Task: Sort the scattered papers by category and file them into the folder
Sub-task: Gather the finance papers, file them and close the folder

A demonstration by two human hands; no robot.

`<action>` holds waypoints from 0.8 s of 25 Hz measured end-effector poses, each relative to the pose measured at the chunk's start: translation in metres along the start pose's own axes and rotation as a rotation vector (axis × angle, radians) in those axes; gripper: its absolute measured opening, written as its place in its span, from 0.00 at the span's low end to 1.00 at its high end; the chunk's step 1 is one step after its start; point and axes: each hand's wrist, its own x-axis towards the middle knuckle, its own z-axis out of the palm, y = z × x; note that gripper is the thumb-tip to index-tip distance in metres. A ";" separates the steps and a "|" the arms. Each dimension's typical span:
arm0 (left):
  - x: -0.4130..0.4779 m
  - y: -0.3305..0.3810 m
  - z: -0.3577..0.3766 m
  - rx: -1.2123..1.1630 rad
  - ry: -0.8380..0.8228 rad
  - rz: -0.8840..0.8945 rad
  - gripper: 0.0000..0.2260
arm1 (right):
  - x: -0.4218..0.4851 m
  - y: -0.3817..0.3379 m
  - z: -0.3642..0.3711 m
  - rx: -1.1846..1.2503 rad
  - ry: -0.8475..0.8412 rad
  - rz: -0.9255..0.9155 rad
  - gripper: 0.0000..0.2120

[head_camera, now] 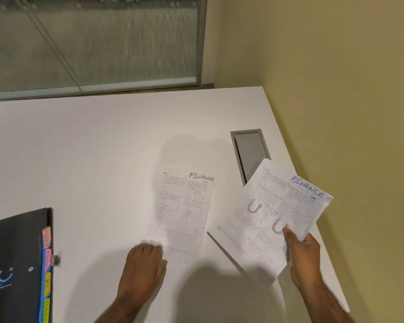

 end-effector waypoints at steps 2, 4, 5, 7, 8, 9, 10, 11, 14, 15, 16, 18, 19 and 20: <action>0.014 0.003 0.006 0.005 -0.037 -0.070 0.22 | -0.003 0.000 0.003 -0.019 -0.016 -0.007 0.10; 0.050 0.002 0.007 0.029 -0.083 -0.142 0.35 | -0.007 -0.001 0.003 -0.034 -0.033 -0.015 0.09; 0.071 -0.001 0.003 0.032 -0.108 -0.183 0.40 | -0.009 -0.001 0.003 -0.039 -0.042 -0.018 0.09; 0.116 -0.010 -0.014 0.008 -0.157 -0.238 0.48 | -0.013 -0.002 0.001 -0.051 -0.057 -0.024 0.08; 0.137 -0.015 -0.024 0.007 -0.181 -0.234 0.51 | -0.014 -0.002 0.000 -0.053 -0.057 -0.023 0.07; 0.157 -0.021 -0.032 0.020 -0.205 -0.208 0.54 | -0.015 -0.001 -0.003 -0.054 -0.051 -0.020 0.05; 0.173 -0.026 -0.037 0.045 -0.228 -0.177 0.56 | -0.016 0.000 -0.006 -0.055 -0.045 -0.017 0.04; 0.187 -0.031 -0.040 0.067 -0.246 -0.153 0.58 | -0.017 0.002 -0.008 -0.058 -0.039 -0.011 0.03; 0.211 -0.039 -0.038 0.100 -0.274 -0.144 0.60 | -0.020 0.012 -0.019 -0.071 -0.024 0.010 0.03; 0.213 -0.038 -0.036 0.109 -0.287 -0.143 0.60 | -0.021 0.017 -0.023 -0.074 -0.017 0.018 0.04; 0.213 -0.037 -0.034 0.114 -0.294 -0.145 0.61 | -0.023 0.021 -0.026 -0.070 -0.014 0.026 0.04; 0.211 -0.032 -0.032 0.119 -0.274 -0.151 0.60 | -0.026 0.028 -0.033 -0.066 0.007 0.039 0.05; 0.209 -0.029 -0.031 0.113 -0.259 -0.157 0.58 | -0.027 0.030 -0.035 -0.063 0.022 0.046 0.04; 0.205 -0.025 -0.032 0.092 -0.249 -0.169 0.56 | -0.028 0.031 -0.036 -0.054 0.034 0.050 0.04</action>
